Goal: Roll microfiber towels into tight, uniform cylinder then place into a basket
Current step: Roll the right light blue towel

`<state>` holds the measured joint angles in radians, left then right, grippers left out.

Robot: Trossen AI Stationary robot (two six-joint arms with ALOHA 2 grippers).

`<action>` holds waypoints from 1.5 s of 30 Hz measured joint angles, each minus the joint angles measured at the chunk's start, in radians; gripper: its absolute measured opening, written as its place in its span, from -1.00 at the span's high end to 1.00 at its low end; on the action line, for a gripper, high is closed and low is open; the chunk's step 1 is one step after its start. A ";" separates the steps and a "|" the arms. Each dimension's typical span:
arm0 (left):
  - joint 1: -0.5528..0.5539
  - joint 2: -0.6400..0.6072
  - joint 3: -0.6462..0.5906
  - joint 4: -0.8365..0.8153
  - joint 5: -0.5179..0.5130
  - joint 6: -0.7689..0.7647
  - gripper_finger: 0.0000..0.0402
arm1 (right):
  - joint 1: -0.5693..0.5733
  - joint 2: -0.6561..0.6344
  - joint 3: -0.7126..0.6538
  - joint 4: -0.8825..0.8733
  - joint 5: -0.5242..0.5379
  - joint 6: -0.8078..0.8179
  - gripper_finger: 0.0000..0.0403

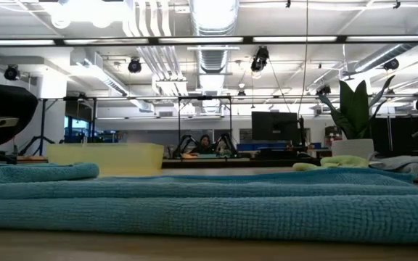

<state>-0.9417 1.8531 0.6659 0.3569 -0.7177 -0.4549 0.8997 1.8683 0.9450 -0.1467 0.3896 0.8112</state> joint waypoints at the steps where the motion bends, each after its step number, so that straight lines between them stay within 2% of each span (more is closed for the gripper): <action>1: 0.000 -0.001 0.000 -0.002 0.001 0.000 0.97 | 0.000 0.000 0.001 0.000 0.000 0.000 0.96; 9: 0.000 -0.042 -0.002 -0.019 0.014 0.032 0.97 | 0.001 0.000 0.001 0.001 0.006 -0.008 0.96; 17: -0.003 -0.094 -0.005 -0.017 0.000 0.343 0.97 | 0.001 -0.001 0.000 0.003 0.005 -0.011 0.96; 21: -0.003 -0.094 -0.010 -0.014 -0.005 0.429 0.97 | 0.001 -0.002 0.000 0.004 0.004 -0.011 0.96; 27: -0.004 -0.087 -0.024 -0.012 -0.010 0.435 0.97 | 0.002 -0.002 0.000 0.004 0.005 -0.027 0.96; 34: -0.005 -0.065 -0.023 0.002 -0.013 0.423 0.87 | 0.003 -0.002 0.016 -0.005 0.000 -0.067 0.82; 39: -0.005 -0.072 -0.018 -0.008 -0.013 0.433 0.84 | 0.003 -0.002 0.024 -0.007 0.007 -0.098 0.80; 45: -0.031 -0.141 -0.010 -0.045 -0.069 0.532 0.84 | 0.002 -0.002 0.046 -0.008 0.025 -0.118 0.81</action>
<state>-0.9724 1.7123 0.6562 0.3124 -0.7866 0.0775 0.9020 1.8664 0.9907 -0.1548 0.4148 0.6934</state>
